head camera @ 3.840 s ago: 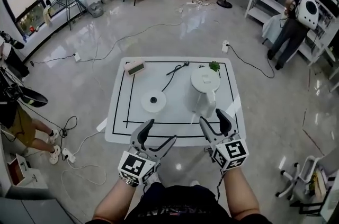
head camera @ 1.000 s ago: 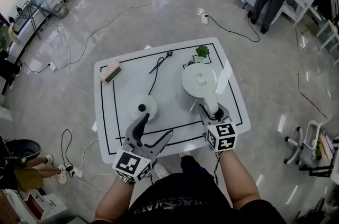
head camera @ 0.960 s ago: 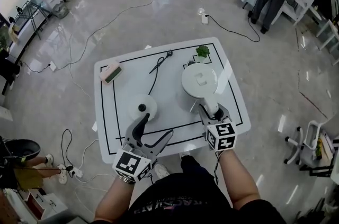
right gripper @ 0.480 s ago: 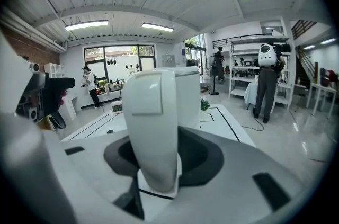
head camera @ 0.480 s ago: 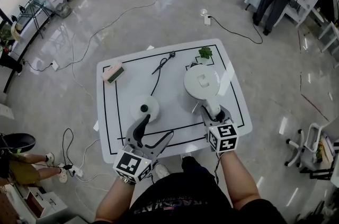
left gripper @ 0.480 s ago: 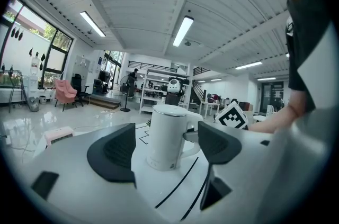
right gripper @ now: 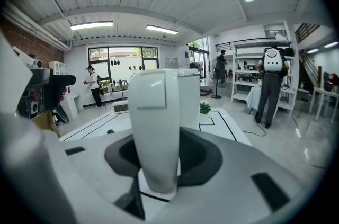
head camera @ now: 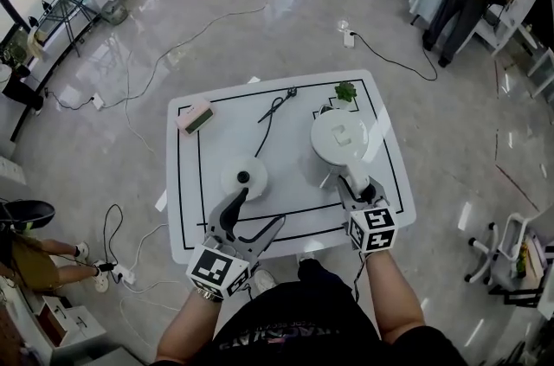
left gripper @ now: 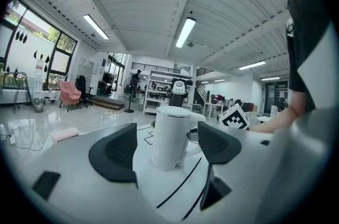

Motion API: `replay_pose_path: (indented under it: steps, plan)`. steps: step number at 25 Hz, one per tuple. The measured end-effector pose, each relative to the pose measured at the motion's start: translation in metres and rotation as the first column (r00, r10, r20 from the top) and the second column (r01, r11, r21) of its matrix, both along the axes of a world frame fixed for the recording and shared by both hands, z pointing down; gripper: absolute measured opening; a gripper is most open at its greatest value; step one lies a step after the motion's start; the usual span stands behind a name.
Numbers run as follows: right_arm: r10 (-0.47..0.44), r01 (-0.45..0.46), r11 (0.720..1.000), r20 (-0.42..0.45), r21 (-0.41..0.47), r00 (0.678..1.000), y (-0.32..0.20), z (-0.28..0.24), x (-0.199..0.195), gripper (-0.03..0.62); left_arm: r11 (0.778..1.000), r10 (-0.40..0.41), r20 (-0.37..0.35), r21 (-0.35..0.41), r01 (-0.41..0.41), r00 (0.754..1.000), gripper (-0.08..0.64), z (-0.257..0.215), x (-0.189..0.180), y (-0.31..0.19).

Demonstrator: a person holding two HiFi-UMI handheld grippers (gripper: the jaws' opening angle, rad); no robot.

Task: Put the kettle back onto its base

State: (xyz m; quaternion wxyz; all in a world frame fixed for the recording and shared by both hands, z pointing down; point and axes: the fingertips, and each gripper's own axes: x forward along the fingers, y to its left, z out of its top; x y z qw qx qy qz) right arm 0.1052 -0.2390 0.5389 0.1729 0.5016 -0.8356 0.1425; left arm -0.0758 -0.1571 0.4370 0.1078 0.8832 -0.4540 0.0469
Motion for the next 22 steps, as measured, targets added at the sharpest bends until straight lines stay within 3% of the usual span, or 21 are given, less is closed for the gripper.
replay_pose_path:
  steps: [12, 22]
  plan:
    - [-0.072, 0.073, 0.99, -0.012, 0.12, 0.997, -0.014, -0.034, -0.014, 0.098, 0.997, -0.073, -0.013, 0.011, 0.073, 0.997, 0.345, -0.009, -0.019, 0.007]
    - [-0.153, 0.152, 0.979, -0.003, 0.135, 0.988, -0.022, -0.047, -0.04, 0.098, 0.988, -0.152, -0.016, 0.032, 0.153, 0.988, 0.23, -0.017, -0.042, 0.017]
